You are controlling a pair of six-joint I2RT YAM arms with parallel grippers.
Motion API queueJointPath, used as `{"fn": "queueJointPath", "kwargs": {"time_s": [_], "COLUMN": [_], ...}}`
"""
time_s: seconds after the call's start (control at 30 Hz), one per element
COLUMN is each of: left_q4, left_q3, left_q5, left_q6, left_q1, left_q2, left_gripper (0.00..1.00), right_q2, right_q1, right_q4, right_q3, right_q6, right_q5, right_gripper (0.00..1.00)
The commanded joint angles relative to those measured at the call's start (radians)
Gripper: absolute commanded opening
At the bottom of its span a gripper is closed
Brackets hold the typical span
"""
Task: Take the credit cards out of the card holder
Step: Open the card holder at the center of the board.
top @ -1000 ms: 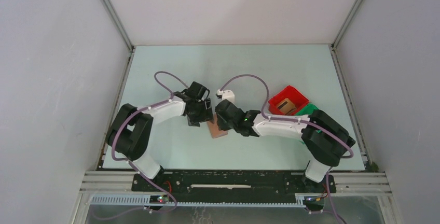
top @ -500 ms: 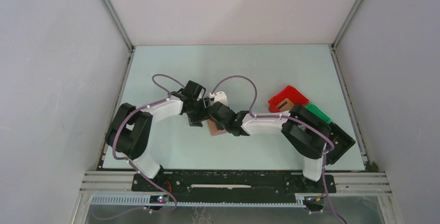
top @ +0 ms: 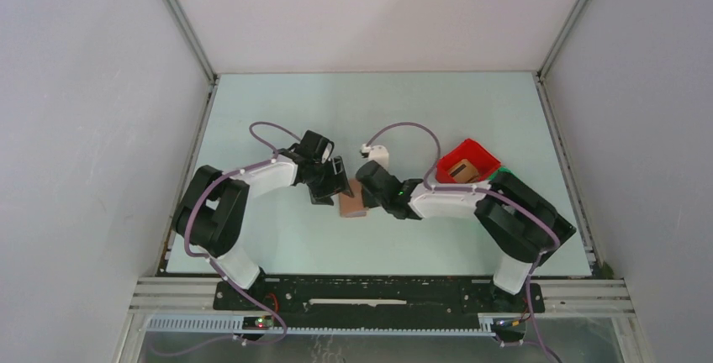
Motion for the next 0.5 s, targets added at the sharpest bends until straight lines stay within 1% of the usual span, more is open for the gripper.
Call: {"fn": "queueJointPath", "kwargs": {"time_s": [0.0,0.07,0.23,0.3,0.37,0.47], "left_q4": [-0.072,-0.064,-0.089,-0.11,-0.151,-0.238], "left_q3": [-0.031,-0.032,-0.01,0.0,0.031,0.112], "left_q5": [-0.046,-0.039,-0.059,-0.085,-0.146,-0.28], "left_q6": [0.036,0.03,0.041,0.065,0.091,0.122], "left_q1": [-0.003,-0.002,-0.003,-0.009,-0.03,-0.096], "left_q2": [0.05,0.045,0.017,-0.017,-0.067,-0.104], "left_gripper": [0.7,0.7,0.7,0.67,0.66,0.68], "right_q2": [-0.119,-0.138,-0.206,-0.229,-0.244,-0.305], "right_q1": [-0.084,-0.118,-0.17,-0.181,-0.184,-0.174], "right_q4": [0.065,0.111,0.182,0.186,0.183,0.189], "right_q3": [-0.128,-0.179,-0.29,-0.324,-0.355,-0.415], "right_q6": [0.126,0.167,0.243,0.262,0.27,0.298], "right_q5": [-0.142,-0.192,-0.251,-0.261,-0.259,-0.227], "right_gripper": [0.0,0.0,0.0,0.0,0.0,0.0]}}
